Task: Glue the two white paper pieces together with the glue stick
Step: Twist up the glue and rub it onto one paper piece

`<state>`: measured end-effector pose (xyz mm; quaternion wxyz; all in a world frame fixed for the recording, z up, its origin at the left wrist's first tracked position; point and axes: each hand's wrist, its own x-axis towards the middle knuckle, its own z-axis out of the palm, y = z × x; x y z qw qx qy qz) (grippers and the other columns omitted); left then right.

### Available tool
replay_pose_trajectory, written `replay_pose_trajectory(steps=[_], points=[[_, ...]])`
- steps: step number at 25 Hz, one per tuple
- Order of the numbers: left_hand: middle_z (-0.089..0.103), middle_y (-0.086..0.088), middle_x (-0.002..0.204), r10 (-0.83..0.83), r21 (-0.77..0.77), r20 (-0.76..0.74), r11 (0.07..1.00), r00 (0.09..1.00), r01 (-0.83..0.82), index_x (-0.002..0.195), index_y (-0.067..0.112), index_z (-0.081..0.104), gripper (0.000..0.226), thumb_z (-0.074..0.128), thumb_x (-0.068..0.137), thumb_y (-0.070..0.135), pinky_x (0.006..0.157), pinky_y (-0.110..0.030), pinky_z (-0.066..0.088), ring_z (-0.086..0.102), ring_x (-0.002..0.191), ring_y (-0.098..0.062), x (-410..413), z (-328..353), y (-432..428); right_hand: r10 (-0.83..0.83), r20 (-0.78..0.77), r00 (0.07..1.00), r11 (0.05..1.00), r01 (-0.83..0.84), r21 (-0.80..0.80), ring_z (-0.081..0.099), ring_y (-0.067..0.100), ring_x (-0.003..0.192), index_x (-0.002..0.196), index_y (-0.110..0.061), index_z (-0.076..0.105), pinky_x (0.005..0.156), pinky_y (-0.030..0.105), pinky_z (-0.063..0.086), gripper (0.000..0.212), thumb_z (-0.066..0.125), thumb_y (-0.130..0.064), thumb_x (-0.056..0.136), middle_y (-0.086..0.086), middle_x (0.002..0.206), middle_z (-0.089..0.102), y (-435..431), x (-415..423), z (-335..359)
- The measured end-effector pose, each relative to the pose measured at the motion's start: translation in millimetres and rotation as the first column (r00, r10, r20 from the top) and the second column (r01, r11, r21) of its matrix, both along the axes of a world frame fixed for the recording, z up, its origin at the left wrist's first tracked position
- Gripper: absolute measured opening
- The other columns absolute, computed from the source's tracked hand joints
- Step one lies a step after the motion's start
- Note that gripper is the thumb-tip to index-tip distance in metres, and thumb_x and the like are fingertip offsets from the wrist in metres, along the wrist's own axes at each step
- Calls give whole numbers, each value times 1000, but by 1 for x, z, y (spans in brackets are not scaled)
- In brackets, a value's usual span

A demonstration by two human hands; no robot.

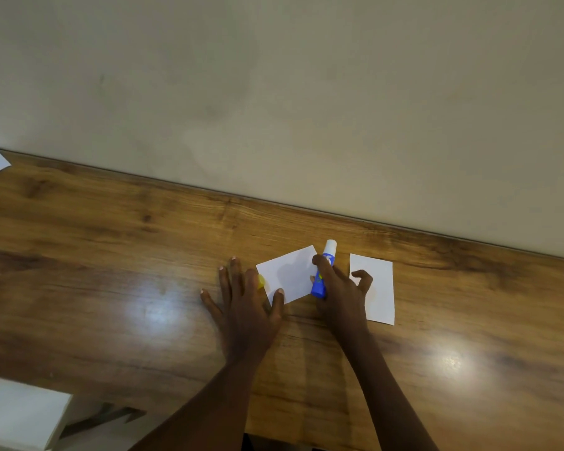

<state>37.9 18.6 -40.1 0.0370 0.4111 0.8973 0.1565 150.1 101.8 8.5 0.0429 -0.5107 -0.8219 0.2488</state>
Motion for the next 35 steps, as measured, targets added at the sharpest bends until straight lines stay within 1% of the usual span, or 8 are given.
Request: replay_pose_trajectory(steps=[3,5,10,17,21,26,31,35], points=[[40,-17,142,1,11,-1,1000,1000,-1,120,14,45,60,39,75,53,102,-66,12,32,134,-37,0,0,-1,56,32,998,978,-61,198,60,39,103,113,-12,53,92,64,28,62,77,3,57,19,102,69,-7,2,-5],[41,-17,142,4,21,1,1000,1000,-4,119,15,45,60,36,74,54,102,-66,13,33,133,-38,-1,-1,0,12,33,999,967,-20,253,63,43,96,102,-11,57,78,64,38,68,83,5,41,20,86,73,-7,4,-13],[44,-19,139,4,50,3,999,1000,-4,115,16,44,56,53,70,48,101,-67,15,37,130,-39,0,-2,0,-61,3,998,948,57,314,65,40,92,100,-16,52,69,60,44,76,85,2,33,16,82,74,-8,2,-12],[46,-18,138,3,39,6,999,1000,-3,116,16,43,56,49,72,51,100,-67,17,38,130,-38,0,-2,1,-77,34,997,921,58,386,68,35,82,96,-16,55,64,57,48,82,89,-5,23,14,77,74,-6,0,-9],[45,-17,139,15,44,25,999,1000,-16,116,14,48,60,33,77,57,102,-66,15,36,131,-37,0,-1,1,-61,21,998,922,49,383,66,40,87,97,-14,57,67,61,45,78,86,4,26,18,79,73,-2,2,-12],[41,-16,142,12,68,52,998,999,-16,115,14,49,62,30,78,59,104,-65,11,31,134,-36,0,-2,0,-30,49,998,927,9,375,63,41,96,99,-15,58,72,62,42,72,83,6,35,17,82,74,3,6,-17],[41,-16,142,2,99,98,995,995,-12,117,13,47,65,26,80,61,105,-65,8,29,135,-36,-1,1,-1,-39,-10,999,960,40,276,49,43,116,109,-11,56,90,63,27,59,74,5,56,24,106,67,1,1,-10],[45,-18,139,-8,120,124,993,992,-7,115,15,43,72,7,81,68,103,-65,11,36,131,-38,-1,4,-3,-61,-16,998,972,63,226,39,35,125,118,-15,49,100,55,17,56,65,3,67,20,122,57,2,-2,-6]])
